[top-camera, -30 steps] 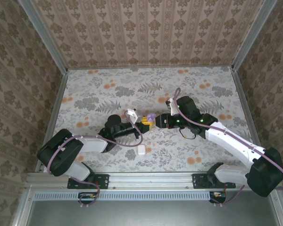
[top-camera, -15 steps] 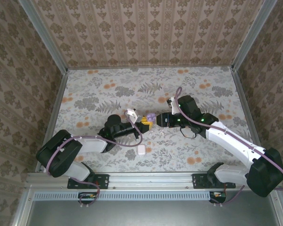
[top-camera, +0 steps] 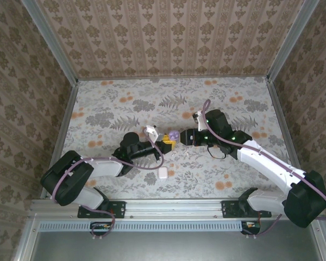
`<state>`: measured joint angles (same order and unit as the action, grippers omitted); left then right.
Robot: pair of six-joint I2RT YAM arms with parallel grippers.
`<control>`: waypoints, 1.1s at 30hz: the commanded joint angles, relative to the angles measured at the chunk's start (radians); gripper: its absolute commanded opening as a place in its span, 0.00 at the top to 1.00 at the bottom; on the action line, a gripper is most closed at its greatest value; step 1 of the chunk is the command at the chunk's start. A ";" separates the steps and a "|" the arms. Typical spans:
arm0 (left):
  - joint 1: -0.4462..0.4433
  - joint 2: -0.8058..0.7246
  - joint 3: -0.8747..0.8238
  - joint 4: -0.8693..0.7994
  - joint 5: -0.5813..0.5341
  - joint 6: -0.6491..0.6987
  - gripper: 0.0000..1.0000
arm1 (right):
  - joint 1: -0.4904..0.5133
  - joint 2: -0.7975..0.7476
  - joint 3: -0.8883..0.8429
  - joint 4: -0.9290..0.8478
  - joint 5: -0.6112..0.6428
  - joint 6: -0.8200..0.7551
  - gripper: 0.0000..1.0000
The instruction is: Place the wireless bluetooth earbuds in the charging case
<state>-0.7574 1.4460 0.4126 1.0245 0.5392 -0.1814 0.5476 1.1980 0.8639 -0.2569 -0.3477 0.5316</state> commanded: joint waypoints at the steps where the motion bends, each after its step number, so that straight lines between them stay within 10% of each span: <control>1: -0.002 -0.028 -0.009 0.018 0.025 0.023 0.91 | -0.005 -0.009 -0.002 0.036 0.003 0.013 0.47; 19: -0.003 -0.039 -0.008 0.063 0.147 0.049 0.91 | -0.081 -0.255 -0.185 0.220 -0.111 -0.100 0.42; 23: -0.004 -0.041 0.008 0.065 0.225 0.056 0.91 | -0.101 -0.367 -0.263 0.275 -0.120 -0.171 0.25; 33: -0.020 -0.086 0.058 -0.043 0.335 0.135 0.90 | -0.128 -0.512 -0.370 0.321 -0.359 -0.670 0.11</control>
<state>-0.7719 1.3918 0.4355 1.0122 0.8124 -0.0990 0.4232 0.7120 0.5106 0.0296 -0.6106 0.0776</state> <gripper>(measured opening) 0.187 0.891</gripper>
